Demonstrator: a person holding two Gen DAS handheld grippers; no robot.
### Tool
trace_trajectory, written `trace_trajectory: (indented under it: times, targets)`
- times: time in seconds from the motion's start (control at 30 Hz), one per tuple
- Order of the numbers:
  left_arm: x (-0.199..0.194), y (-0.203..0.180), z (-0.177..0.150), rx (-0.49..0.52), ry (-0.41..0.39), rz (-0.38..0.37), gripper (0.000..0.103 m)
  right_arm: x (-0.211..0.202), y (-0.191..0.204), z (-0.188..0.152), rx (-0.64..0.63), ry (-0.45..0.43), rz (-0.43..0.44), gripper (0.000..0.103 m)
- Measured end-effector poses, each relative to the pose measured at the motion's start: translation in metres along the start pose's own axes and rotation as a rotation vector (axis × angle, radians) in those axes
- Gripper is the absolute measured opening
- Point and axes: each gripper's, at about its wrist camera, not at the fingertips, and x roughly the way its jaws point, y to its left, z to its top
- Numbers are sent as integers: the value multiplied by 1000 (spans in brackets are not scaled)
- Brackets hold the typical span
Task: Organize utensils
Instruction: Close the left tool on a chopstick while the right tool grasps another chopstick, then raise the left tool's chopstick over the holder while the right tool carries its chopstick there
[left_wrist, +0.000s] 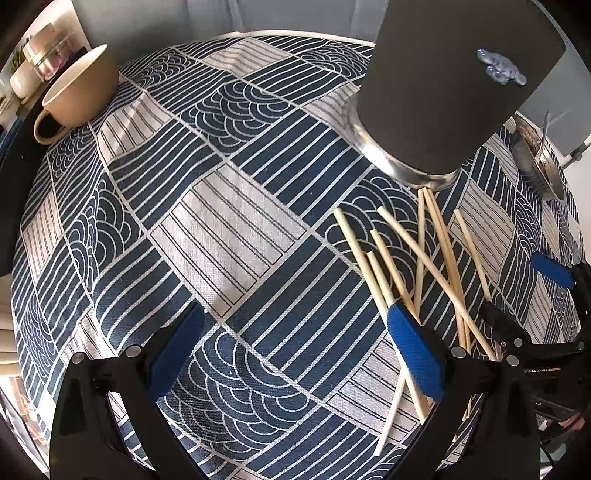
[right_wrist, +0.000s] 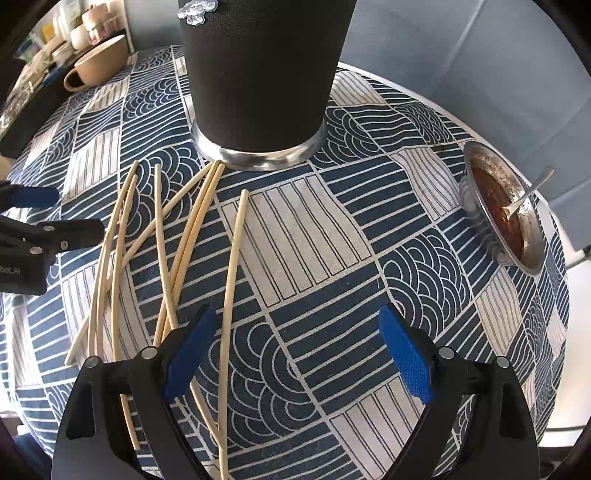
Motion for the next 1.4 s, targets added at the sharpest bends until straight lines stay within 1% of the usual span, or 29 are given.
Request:
trace_trajectory:
  times: [0.07, 0.17, 0.23, 0.3, 0.33, 0.43, 0.47, 0.53, 0.57, 0.6, 0.63, 0.67, 0.7, 0.73, 0.77, 0.8, 0.83, 0.87, 0.93, 0.97, 1.0, 1.03, 1.07, 1.13, 1.23, 1.27, 1.33, 1.4]
  targets:
    - [1, -4, 1, 8, 5, 5, 97, 0, 0, 0, 1, 2, 0, 85]
    - [2, -15, 2, 35, 6, 46, 98, 3, -1, 2, 1, 8, 0, 85]
    - [7, -24, 3, 71, 12, 120, 98, 4, -2, 2, 1, 8, -1, 86]
    - [6, -29, 1, 102, -6, 135, 98, 4, -3, 2, 4, 6, 1, 87]
    - [7, -29, 2, 91, 4, 128, 98, 4, -3, 1, 7, 6, 3, 87]
    - [10, -23, 3, 10, 32, 83, 98, 5, -4, 1, 15, 18, 13, 87]
    - [10, -23, 2, 6, 24, 81, 98, 6, -4, 3, 17, 32, 19, 87]
    - [10, -26, 0, 32, 11, 78, 96, 9, -6, 6, 12, 57, 34, 84]
    - [10, -27, -1, 39, 8, 74, 96, 10, -7, 8, 7, 69, 63, 82]
    - [9, -28, -3, 44, 6, 72, 93, 11, -8, 9, 9, 80, 106, 71]
    - [7, -29, -3, 52, 4, 69, 89, 11, -10, 9, 17, 89, 138, 63]
    - [5, -28, -5, 58, 2, 67, 86, 10, -12, 10, 16, 88, 142, 59]
    - [2, -26, -6, 61, 0, 65, 81, 9, -13, 10, 3, 81, 149, 51]
    - [0, -26, -7, 65, -1, 63, 75, 8, -13, 9, -8, 74, 154, 40]
    - [-1, -25, -7, 67, -2, 62, 72, 7, -14, 9, -22, 65, 160, 35]
    - [-3, -23, -8, 70, -2, 60, 64, 7, -15, 9, -26, 63, 165, 23]
    - [-5, -22, -8, 76, -3, 59, 52, 7, -15, 9, -29, 63, 165, 9]
    - [-7, -18, -9, 75, -1, 56, 47, 7, -16, 10, -35, 69, 163, 8]
    - [-11, -6, -10, 63, 3, 51, 23, 7, -13, 8, -53, 71, 154, 6]
    - [-11, -3, -10, 56, 7, 43, 19, 8, -13, 8, -59, 73, 149, 5]
    - [-14, 13, -12, 49, 13, 31, 10, 8, -13, 8, -56, 78, 148, 5]
    - [-15, 21, -13, 34, 22, 19, 7, 8, -13, 7, -48, 81, 153, 5]
    - [-15, 27, -13, 23, 34, 6, 6, 7, -12, 6, -41, 85, 162, 5]
    - [-15, 36, -14, 27, 60, 10, 5, 6, -17, 6, -26, 97, 184, 5]
    - [-17, 31, -22, 61, 62, 12, 5, 5, -25, 1, 27, 109, 248, 5]
    - [-18, 31, -24, 55, 68, 7, 5, 4, -28, -2, 48, 108, 271, 5]
    - [-22, 32, -29, 16, 78, -32, 5, 1, -34, -5, 77, 104, 301, 5]
    - [-30, 31, -34, 12, 68, -38, 5, -6, -39, -10, 94, 94, 322, 5]
